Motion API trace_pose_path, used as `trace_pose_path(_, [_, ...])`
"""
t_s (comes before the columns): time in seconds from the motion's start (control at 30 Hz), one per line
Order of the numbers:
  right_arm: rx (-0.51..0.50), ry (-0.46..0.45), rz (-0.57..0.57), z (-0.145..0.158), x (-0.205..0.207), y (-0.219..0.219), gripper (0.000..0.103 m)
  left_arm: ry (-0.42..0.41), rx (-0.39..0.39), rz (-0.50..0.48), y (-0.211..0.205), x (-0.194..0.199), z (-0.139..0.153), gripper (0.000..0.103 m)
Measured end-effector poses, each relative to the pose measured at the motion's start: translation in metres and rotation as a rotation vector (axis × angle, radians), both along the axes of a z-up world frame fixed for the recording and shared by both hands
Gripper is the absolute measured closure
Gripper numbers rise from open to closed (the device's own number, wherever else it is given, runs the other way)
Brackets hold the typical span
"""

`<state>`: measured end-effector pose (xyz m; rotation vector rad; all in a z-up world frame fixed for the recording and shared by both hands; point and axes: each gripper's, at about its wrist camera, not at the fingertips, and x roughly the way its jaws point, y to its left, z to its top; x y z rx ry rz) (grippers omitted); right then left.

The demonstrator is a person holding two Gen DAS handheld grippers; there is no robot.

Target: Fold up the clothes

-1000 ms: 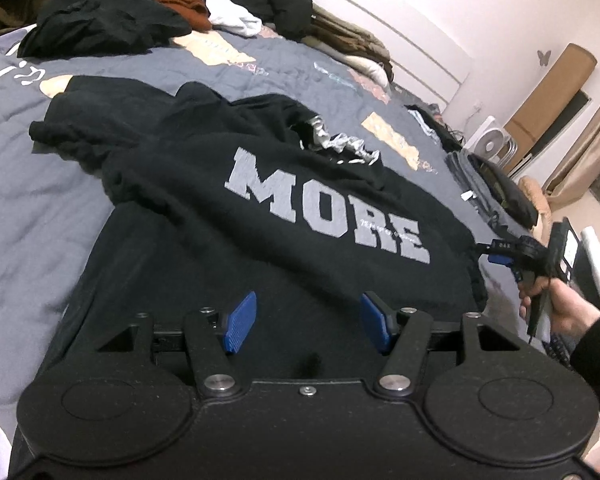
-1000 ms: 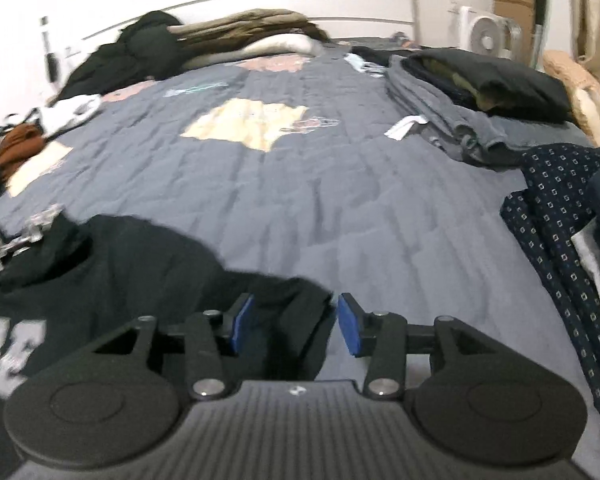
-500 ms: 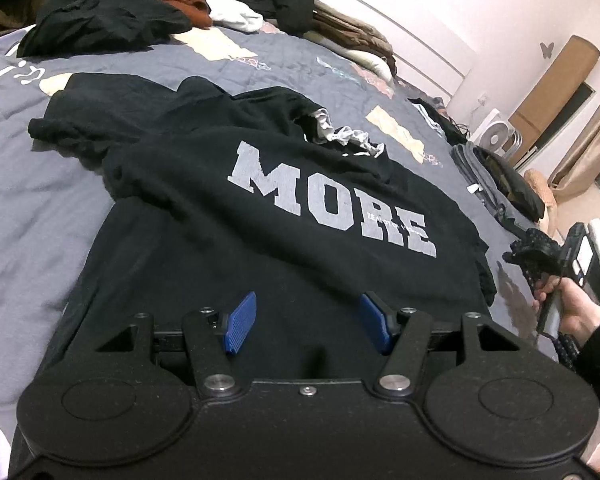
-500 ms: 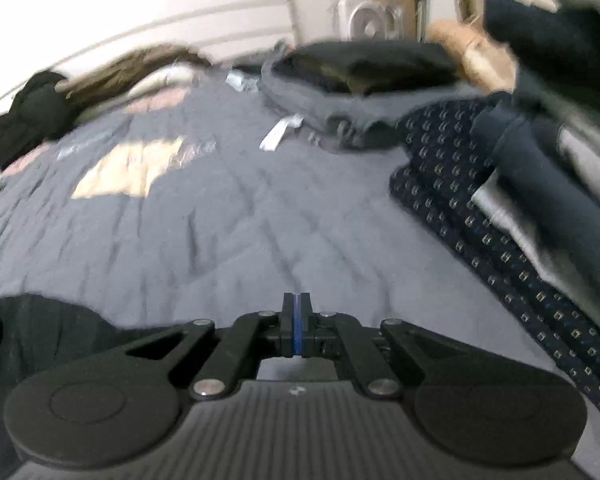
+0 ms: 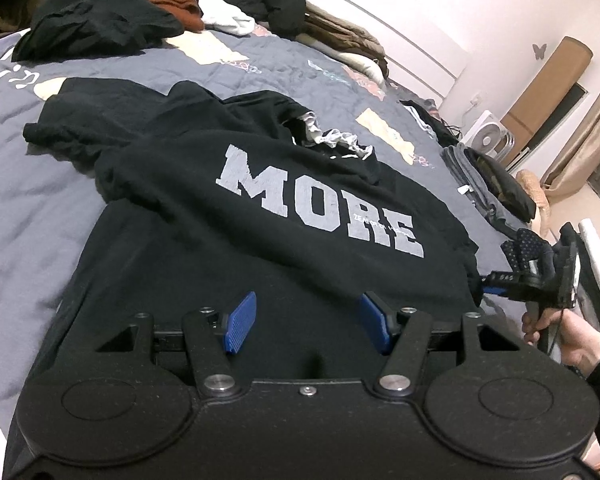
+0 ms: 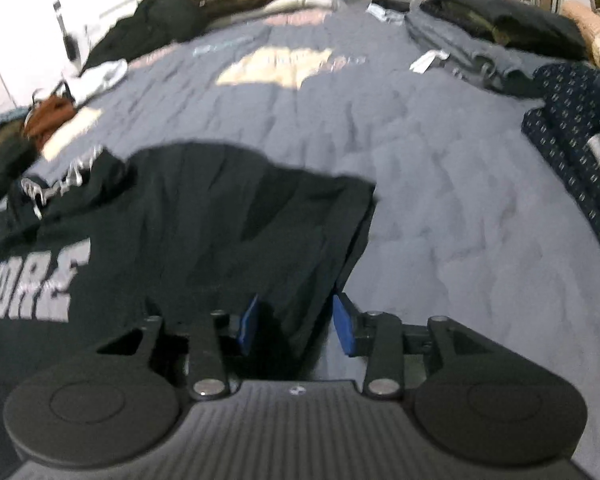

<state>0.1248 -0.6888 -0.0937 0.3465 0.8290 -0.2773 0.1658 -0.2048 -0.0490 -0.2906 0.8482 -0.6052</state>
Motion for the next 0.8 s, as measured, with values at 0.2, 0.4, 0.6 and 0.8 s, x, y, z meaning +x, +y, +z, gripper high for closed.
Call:
trace_pose_path(0.2, [-0.015,0.001,-0.023,0.008,-0.006,0.005,0.099,0.010,-0.006,0.010,0.003,0.003,-0.001,0.046])
trace_pose_path(0.4, [-0.038,-0.044,-0.064,0.028,-0.019,0.003,0.098,0.011,-0.001,0.004,0.004,0.003,-0.001,0.046])
trace_pose_path(0.6, [-0.123,0.113,-0.005,0.001,-0.008,0.017,0.087,0.011,0.009,-0.006,0.007,0.003,-0.001,0.044])
trace_pose_path(0.8, [-0.128,-0.002,-0.012,0.037,-0.055,0.040,0.079,-0.014,0.037,-0.020,0.007,0.001,0.003,0.043])
